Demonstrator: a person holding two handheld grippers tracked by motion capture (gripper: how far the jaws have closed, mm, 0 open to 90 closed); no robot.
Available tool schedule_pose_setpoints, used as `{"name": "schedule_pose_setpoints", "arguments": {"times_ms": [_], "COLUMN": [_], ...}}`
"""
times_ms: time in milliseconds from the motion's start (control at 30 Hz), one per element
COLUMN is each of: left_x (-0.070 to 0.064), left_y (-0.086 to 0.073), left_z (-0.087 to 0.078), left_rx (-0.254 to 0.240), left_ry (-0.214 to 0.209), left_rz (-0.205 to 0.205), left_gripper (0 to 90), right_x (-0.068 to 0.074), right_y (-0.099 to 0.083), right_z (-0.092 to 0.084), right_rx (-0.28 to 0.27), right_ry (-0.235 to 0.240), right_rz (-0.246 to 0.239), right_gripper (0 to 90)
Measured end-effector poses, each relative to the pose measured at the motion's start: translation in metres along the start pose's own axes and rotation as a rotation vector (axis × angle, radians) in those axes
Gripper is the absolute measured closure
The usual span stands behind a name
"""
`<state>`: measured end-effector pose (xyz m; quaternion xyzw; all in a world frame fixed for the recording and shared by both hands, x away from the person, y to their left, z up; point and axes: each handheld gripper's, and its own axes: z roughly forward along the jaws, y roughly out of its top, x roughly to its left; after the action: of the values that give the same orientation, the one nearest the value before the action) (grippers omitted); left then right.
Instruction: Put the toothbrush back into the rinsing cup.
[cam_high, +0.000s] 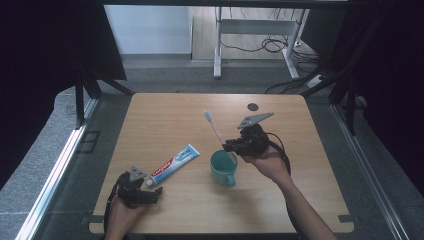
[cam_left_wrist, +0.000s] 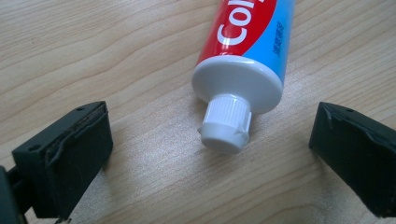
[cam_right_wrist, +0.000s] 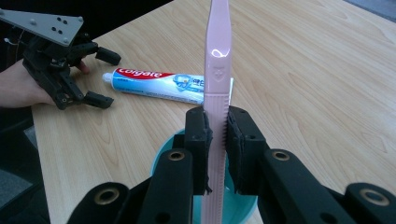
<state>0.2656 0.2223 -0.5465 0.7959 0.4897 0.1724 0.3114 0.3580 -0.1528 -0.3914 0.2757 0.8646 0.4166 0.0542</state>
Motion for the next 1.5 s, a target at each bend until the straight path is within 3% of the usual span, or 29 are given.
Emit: {"name": "schedule_pose_setpoints", "arguments": {"times_ms": [633,1500], "left_x": [0.000,0.000], "left_y": [0.000,0.000], "left_z": [0.000,0.000], "left_rx": [0.004,0.004], "left_ry": [-0.001,0.001], "left_rz": [0.004,0.003], "left_gripper": [0.0,0.0], "right_x": [0.003,-0.004], "right_y": [-0.016,-0.040], "right_z": [0.028,0.049], "right_rx": [0.030,0.105], "right_ry": [0.029,0.046], "right_rz": [0.007,0.039], "right_gripper": [78.2,78.0]}}
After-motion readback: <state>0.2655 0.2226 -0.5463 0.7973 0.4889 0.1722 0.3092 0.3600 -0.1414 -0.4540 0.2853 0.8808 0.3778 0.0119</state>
